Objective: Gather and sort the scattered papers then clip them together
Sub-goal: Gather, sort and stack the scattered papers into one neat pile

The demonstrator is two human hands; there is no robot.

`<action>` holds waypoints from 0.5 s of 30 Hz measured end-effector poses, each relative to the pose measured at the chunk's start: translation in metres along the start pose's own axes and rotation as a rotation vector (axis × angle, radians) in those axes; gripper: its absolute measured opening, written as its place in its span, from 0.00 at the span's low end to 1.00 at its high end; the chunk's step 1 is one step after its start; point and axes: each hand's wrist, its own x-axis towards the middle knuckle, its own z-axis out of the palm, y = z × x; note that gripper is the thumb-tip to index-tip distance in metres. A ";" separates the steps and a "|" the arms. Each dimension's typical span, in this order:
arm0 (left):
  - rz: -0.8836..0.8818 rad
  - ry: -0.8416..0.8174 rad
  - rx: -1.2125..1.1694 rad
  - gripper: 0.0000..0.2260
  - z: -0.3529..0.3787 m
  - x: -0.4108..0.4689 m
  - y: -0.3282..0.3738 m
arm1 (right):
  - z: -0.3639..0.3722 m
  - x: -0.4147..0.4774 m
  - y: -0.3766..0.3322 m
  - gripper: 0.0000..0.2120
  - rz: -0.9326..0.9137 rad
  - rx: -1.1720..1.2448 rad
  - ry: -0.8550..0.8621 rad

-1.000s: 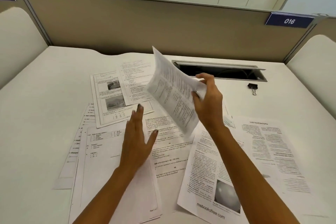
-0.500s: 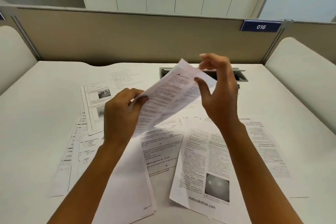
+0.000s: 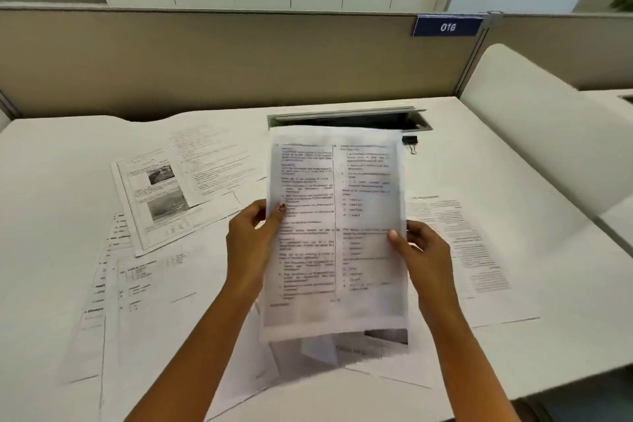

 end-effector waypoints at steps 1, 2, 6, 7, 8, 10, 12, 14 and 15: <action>0.003 0.008 0.005 0.09 0.004 -0.002 -0.005 | -0.005 -0.002 0.006 0.09 0.026 -0.021 0.029; 0.013 0.028 0.019 0.08 0.006 -0.003 -0.010 | -0.008 -0.004 0.012 0.08 0.051 -0.056 0.059; -0.008 0.085 0.045 0.07 0.005 -0.003 -0.024 | -0.018 -0.010 0.039 0.13 0.157 -0.477 0.148; -0.019 0.080 0.049 0.07 0.004 -0.002 -0.026 | -0.017 -0.012 0.046 0.20 0.224 -0.659 0.126; -0.029 0.078 0.050 0.06 0.002 0.000 -0.028 | -0.015 -0.015 0.051 0.28 0.306 -0.835 0.074; -0.049 0.070 0.048 0.08 -0.001 0.001 -0.031 | -0.007 -0.021 0.055 0.40 0.420 -1.039 -0.013; -0.079 0.057 0.029 0.09 -0.004 0.003 -0.035 | 0.001 -0.024 0.056 0.42 0.472 -0.966 -0.005; -0.109 0.038 -0.005 0.10 -0.007 0.004 -0.039 | 0.005 -0.021 0.056 0.41 0.493 -0.806 0.026; -0.119 0.023 -0.021 0.10 -0.009 0.004 -0.040 | 0.005 -0.019 0.055 0.39 0.486 -0.761 0.023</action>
